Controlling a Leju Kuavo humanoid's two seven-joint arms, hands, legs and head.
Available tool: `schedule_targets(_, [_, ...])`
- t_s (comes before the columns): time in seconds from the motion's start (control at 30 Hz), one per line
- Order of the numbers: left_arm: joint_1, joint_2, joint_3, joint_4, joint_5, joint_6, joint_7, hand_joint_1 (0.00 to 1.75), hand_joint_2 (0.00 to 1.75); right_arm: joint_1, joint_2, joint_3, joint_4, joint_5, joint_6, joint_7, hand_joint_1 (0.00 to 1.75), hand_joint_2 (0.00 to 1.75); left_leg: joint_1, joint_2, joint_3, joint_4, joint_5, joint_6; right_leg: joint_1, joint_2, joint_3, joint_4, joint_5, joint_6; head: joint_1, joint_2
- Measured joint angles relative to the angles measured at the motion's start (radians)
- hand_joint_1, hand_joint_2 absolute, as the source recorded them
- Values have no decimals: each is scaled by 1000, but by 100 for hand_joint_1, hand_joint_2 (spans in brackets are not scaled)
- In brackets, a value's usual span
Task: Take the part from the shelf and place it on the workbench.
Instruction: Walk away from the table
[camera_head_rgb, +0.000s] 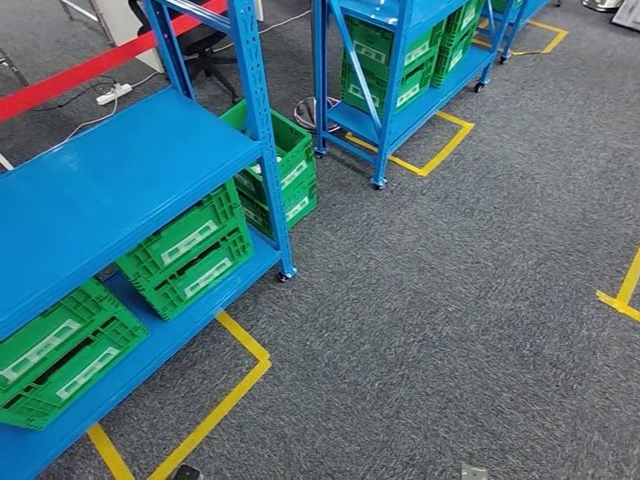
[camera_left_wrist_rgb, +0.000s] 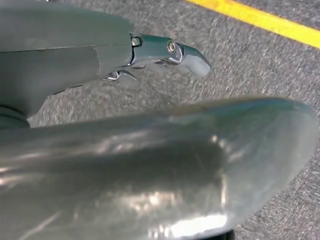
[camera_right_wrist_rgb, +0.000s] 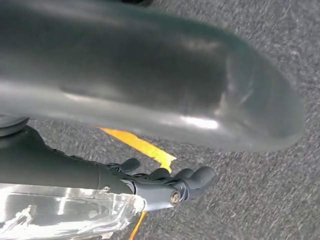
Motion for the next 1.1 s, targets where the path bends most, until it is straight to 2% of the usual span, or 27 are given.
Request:
schedule_targets(0.03, [2, 0, 1, 0, 0, 0, 0, 0, 0, -1, 0, 0, 0, 0, 0, 0, 0, 0, -1, 16, -4, 7, -6, -6, 0, -12, 2, -4, 2, -6, -2, 0])
schedule_targets(0.07, [3, 0, 1, 0, 0, 1, 0, 0, 0, -1, 0, -1, 0, 0, 0, 0, 0, 0, -3, 44, -16, 29, -23, -12, -1, -27, 5, -9, 5, -12, -5, 0])
schedule_targets(0.13, [-1, -1, 2, 0, -1, 1, 0, 0, 0, 2, 0, -1, 0, 0, 1, 0, 0, 0, -6, 106, -68, 138, -86, -21, 0, -59, 8, -14, 5, -20, -10, 0])
schedule_targets(0.17, [-3, -1, 2, 0, -1, 1, 0, 0, 0, 3, 0, -1, 0, 0, 1, 0, 0, 0, -5, 118, -103, 210, -118, -25, 1, -77, 8, -14, 4, -23, -10, 0])
schedule_targets(0.2, [-4, -1, 2, 0, -1, 1, 0, 0, 0, 3, 0, -1, 0, 0, 1, 0, 0, 0, -4, 123, -130, 267, -136, -28, 2, -93, 8, -14, 2, -24, -10, 0])
schedule_targets(0.23, [-3, -1, 3, 0, -1, 1, 0, 0, 0, 3, 0, -1, 0, 0, 1, 0, 0, 0, -2, 125, -141, 291, -134, -30, 2, -109, 9, -14, 1, -24, -10, 0])
schedule_targets(0.27, [-1, -1, 3, 0, -1, 1, 0, 0, 0, 2, 0, -2, 0, 0, 2, 0, 0, 0, -1, 128, -131, 274, -114, -32, 1, -122, 11, -14, -1, -23, -10, 0])
schedule_targets(0.3, [0, -1, 3, 0, -1, 1, 0, 0, 0, 1, 0, -2, 0, 0, 2, 0, 0, 0, 0, 137, -102, 218, -79, -33, 0, -134, 15, -14, -4, -20, -11, 0])
schedule_targets(0.37, [-1, -1, 4, 0, -1, 1, 0, 0, 0, 0, 0, -2, 0, 0, 3, 0, 0, 0, -4, 192, -26, 76, -17, -34, 3, -154, 23, -13, -11, -12, -12, 0])
schedule_targets(0.43, [-5, -3, 5, 0, 0, 5, 0, 0, 0, 0, -1, -3, 0, 0, 3, 0, 0, 0, -9, 225, 8, 4, -2, -21, 11, -174, 30, -11, -19, -2, -12, 0])
schedule_targets(0.5, [-6, -8, 7, 0, 4, 18, -1, 0, 0, -1, -1, -4, 0, 0, 4, 0, 0, 0, -12, 202, 7, -1, -4, -1, 12, -197, 38, -14, -24, 8, -11, 0])
schedule_targets(0.53, [-4, -12, 9, 0, 6, 25, -1, 0, 0, -2, -1, -5, 0, 0, 4, -1, 0, 0, -11, 189, 8, -2, -4, 6, 10, -193, 40, -11, -31, 14, -10, 0])
schedule_targets(0.6, [-5, -20, 12, 0, 8, 35, -2, 0, 0, -3, -1, -6, 0, 0, 4, -1, 0, 0, -6, 164, 10, -6, -1, 21, 5, -145, 16, 49, -71, 23, -6, 0])
schedule_targets(0.63, [-6, -23, 13, 0, 9, 37, -3, 0, 0, -2, -1, -8, 0, 0, 4, -2, 0, 0, -5, 152, 10, -6, 0, 26, 3, -112, -14, 114, -103, 25, -3, 0])
schedule_targets(0.67, [-7, -26, 14, 0, 9, 38, -3, 0, 0, -1, -1, -9, 0, 0, 4, -2, 0, 0, -5, 138, 9, -6, 0, 29, 3, -91, -52, 190, -135, 25, -1, 0])
schedule_targets(0.7, [-7, -28, 14, 0, 9, 39, -3, 0, 0, 0, -2, -10, 0, 0, 4, -2, 0, 0, -6, 123, 9, -6, 0, 30, 3, -81, -87, 256, -157, 26, 0, 0])
schedule_targets(0.73, [-7, -30, 14, 0, 9, 39, -3, 0, 0, 2, -2, -10, 0, 0, 5, -2, 0, 0, -6, 107, 10, -5, 0, 31, 3, -77, -109, 291, -159, 25, 1, 0])
schedule_targets(0.77, [-6, -31, 15, 0, 10, 39, -4, 0, 0, 2, -2, -10, 0, 0, 6, -2, 0, 0, -6, 92, 11, -5, -1, 30, 2, -75, -112, 283, -140, 24, 1, 0])
schedule_targets(0.8, [-6, -31, 16, 0, 10, 39, -5, 0, 0, 2, -2, -11, 0, 0, 6, -2, 0, 0, -5, 77, 13, -4, -1, 29, 1, -71, -95, 235, -104, 23, 1, 0])
schedule_targets(0.83, [-6, -32, 17, 0, 11, 39, -7, 0, 0, 1, -3, -11, 1, 0, 7, -3, 0, 0, -4, 62, 14, -3, -2, 27, -2, -56, -65, 162, -62, 23, 1, 0])
schedule_targets(0.87, [-7, -33, 18, 0, 11, 39, -8, 0, 0, 1, -3, -11, 1, 1, 8, -3, 0, 0, -5, 48, 14, 0, -3, 22, -7, -27, -35, 92, -33, 23, 2, 0])
schedule_targets(0.9, [-8, -33, 20, 0, 11, 39, -9, 0, 0, 0, -4, -11, 2, 1, 9, -3, 0, 0, -4, 35, 11, 3, -3, 16, -11, -2, -10, 42, -17, 23, 1, 0])
schedule_targets(0.93, [-8, -33, 21, 0, 11, 39, -10, 0, 0, 0, -4, -12, 3, 2, 11, -3, 0, 0, -4, 24, 7, 5, -2, 9, -13, 17, 3, 16, -13, 21, 1, 0])
schedule_targets(0.97, [-7, -33, 22, 0, 11, 39, -11, 0, 0, 0, -4, -13, 4, 3, 13, -2, 0, 0, -3, 13, 2, 5, 1, 2, -12, 23, 6, 12, -17, 16, 0, 0])
schedule_targets(1.0, [-6, -33, 23, 0, 11, 39, -12, 0, 0, 0, -4, -14, 4, 4, 15, -2, 0, 0, 0, 2, -1, 3, 4, -5, -11, 12, 7, 13, -15, 10, 0, 0])
schedule_targets(1.03, [-4, -33, 25, 0, 11, 39, -12, 0, 0, 0, -4, -14, 4, 6, 17, -1, 0, 0, 1, 2, -4, 5, 4, -10, -10, 0, 7, 13, -13, 4, 0, 0])
schedule_targets(1.1, [-3, -34, 27, 0, 11, 39, -12, 0, 0, 0, -4, -15, 4, 9, 19, 0, 0, 0, -2, 46, -28, 50, -27, -20, -12, -29, 9, 9, -11, -9, -8, 0])
